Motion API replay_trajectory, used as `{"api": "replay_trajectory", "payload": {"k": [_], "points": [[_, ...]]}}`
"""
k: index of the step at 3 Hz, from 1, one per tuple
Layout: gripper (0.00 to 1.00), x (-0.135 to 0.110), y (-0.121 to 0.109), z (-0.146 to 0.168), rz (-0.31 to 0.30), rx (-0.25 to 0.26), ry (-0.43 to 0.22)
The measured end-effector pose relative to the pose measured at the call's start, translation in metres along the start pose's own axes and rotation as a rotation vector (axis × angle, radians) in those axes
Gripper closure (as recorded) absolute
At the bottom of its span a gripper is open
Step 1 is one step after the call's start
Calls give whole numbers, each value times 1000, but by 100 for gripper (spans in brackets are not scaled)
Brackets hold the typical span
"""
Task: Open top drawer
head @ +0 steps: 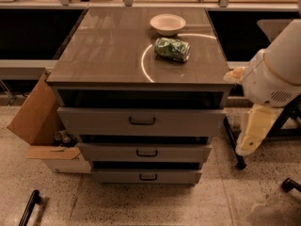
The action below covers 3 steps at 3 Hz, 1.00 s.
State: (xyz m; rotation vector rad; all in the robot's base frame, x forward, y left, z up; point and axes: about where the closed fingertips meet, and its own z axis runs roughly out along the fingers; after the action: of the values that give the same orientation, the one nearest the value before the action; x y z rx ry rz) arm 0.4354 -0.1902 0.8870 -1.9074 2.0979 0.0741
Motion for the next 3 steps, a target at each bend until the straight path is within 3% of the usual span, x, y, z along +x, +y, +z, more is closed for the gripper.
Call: {"api": "replay_trajectory", "payload": {"k": [1,2,3], "points": [[0,4,13,62,-14,-76,-54],[0,4,13,62,-14,-76,-54],[0,4,0,86,-28,-61,-39]]}}
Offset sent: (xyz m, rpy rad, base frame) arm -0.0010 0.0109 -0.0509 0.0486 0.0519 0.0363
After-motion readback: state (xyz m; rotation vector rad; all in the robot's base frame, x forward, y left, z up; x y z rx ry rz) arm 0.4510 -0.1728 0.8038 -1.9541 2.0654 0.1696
